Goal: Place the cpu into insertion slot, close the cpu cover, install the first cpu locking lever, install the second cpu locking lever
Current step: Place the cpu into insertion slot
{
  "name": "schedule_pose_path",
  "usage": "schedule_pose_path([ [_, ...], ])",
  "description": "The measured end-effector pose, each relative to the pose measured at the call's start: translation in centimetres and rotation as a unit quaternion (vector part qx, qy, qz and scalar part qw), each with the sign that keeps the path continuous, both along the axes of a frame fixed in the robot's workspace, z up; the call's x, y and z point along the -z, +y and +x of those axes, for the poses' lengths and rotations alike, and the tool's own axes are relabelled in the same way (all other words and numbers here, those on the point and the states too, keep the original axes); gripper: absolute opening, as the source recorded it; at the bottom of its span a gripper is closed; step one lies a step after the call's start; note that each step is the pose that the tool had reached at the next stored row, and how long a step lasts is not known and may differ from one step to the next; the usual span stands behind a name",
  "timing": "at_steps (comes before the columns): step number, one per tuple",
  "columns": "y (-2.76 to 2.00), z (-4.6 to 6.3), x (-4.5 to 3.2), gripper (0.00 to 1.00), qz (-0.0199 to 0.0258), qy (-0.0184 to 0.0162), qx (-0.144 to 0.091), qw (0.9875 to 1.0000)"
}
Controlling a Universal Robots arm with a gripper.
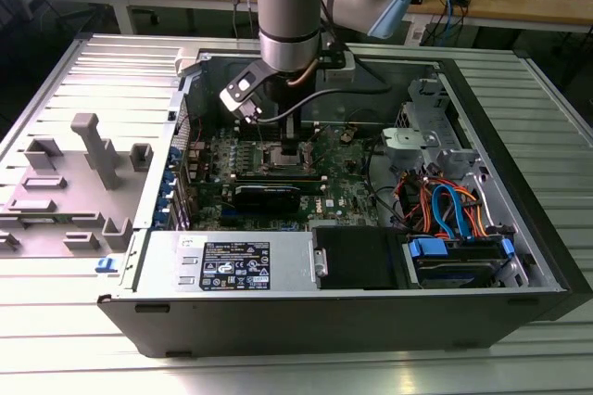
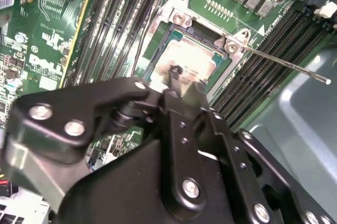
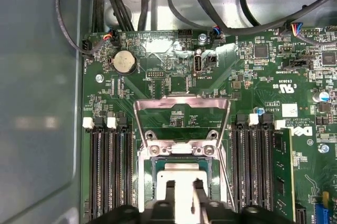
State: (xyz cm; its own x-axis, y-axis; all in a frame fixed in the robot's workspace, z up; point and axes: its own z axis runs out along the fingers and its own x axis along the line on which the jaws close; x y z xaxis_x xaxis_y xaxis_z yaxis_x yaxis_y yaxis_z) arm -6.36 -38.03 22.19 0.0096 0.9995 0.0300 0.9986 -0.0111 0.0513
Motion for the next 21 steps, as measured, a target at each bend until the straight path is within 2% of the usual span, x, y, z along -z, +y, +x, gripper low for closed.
schedule_pose_path([
  [3, 0.00, 0.06, 0.00, 0.11, 0.0000, 0.0006, 0.000, 1.0000],
  [21, 0.00, 0.44, 0.00, 0.11, 0.0005, 0.0046, 0.000, 1.0000],
])
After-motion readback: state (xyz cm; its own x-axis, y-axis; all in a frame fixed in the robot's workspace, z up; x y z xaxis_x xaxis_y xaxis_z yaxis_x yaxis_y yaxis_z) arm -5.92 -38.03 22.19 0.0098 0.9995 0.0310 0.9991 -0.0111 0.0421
